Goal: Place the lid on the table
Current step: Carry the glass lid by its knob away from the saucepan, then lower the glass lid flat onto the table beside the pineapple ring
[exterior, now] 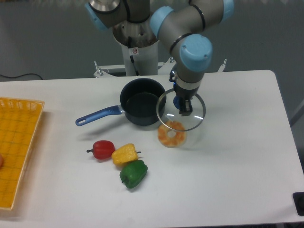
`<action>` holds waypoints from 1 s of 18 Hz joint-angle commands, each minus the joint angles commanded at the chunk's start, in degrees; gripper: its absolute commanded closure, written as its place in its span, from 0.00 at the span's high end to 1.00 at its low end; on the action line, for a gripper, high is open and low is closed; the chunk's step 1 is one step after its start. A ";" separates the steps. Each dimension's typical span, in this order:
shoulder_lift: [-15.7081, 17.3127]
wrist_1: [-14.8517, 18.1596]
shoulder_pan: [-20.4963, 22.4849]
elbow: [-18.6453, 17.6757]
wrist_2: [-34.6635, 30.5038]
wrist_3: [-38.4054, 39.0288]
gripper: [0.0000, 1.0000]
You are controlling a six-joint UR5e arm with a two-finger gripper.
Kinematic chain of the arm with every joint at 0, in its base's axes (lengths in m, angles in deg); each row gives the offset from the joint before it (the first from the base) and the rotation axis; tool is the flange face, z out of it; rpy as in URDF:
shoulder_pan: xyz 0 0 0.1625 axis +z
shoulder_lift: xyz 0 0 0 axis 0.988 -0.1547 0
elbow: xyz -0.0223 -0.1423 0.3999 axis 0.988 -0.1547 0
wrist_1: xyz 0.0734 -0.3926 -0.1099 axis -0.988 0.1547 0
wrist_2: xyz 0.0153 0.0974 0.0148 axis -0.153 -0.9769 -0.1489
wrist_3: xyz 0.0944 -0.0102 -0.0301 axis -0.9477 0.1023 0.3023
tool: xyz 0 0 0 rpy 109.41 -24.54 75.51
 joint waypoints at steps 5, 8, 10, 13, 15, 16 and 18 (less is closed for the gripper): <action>-2.72 0.00 2.37 2.28 -0.09 -1.67 0.63; -4.04 -0.09 3.78 3.16 -0.09 -3.43 0.63; -5.10 -0.09 4.40 4.04 -0.09 -3.61 0.63; -7.20 -1.14 4.49 4.92 0.00 -3.61 0.63; -8.96 -3.07 5.28 5.28 0.00 -3.69 0.63; -9.40 -3.77 5.37 5.28 0.00 -3.78 0.63; -10.37 -4.31 5.98 5.71 0.00 -5.09 0.63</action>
